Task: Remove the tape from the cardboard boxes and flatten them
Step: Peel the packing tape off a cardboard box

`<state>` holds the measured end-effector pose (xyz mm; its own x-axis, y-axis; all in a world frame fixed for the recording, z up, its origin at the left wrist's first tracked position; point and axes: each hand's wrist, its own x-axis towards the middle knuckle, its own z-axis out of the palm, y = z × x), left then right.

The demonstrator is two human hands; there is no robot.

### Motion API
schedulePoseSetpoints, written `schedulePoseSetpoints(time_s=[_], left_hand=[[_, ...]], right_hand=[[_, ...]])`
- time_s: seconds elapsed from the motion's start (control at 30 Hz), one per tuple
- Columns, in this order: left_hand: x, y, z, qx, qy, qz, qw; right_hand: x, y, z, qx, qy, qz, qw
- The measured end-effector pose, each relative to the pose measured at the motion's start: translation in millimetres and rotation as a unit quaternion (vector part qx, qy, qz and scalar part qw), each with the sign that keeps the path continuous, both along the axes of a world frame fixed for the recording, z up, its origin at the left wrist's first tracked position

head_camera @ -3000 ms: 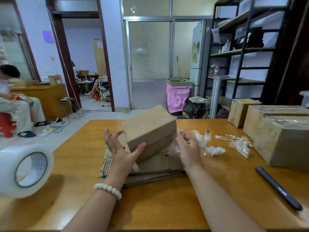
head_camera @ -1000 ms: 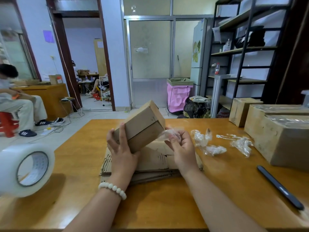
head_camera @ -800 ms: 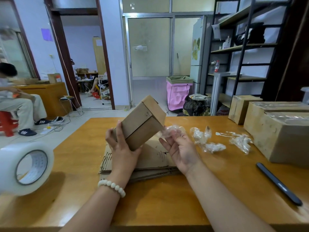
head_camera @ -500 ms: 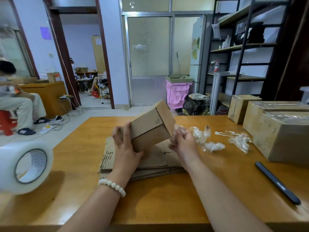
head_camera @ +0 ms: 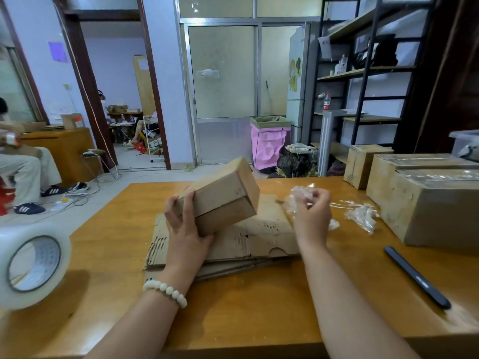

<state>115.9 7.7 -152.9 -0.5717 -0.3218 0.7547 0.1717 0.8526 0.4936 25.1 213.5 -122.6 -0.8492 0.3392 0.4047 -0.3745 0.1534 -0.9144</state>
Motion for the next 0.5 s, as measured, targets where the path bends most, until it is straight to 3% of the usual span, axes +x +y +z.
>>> schedulePoseSetpoints(time_s=[0.07,0.13,0.23,0.33,0.5], left_hand=[[0.0,-3.9,0.5,0.071,-0.008,0.015,0.997],[0.7,-6.5,1.3,0.100,-0.008,0.024,0.995],[1.1,-6.3,2.1,0.114,-0.016,0.028,0.993],[2.6,-5.1,4.1,0.132,-0.025,0.033,0.990],[3.2,-4.1,4.8,0.129,-0.031,0.029,0.991]], right_hand=[[-6.5,16.5,3.0,-0.093,-0.047,-0.040,0.994],[-13.3,28.7,-0.4,-0.081,-0.066,-0.075,0.992],[-21.2,28.8,-10.2,0.047,-0.102,-0.074,0.991],[-25.1,26.3,-21.0,0.224,-0.192,-0.055,0.954],[-23.6,24.2,-14.4,0.314,-0.279,-0.068,0.905]])
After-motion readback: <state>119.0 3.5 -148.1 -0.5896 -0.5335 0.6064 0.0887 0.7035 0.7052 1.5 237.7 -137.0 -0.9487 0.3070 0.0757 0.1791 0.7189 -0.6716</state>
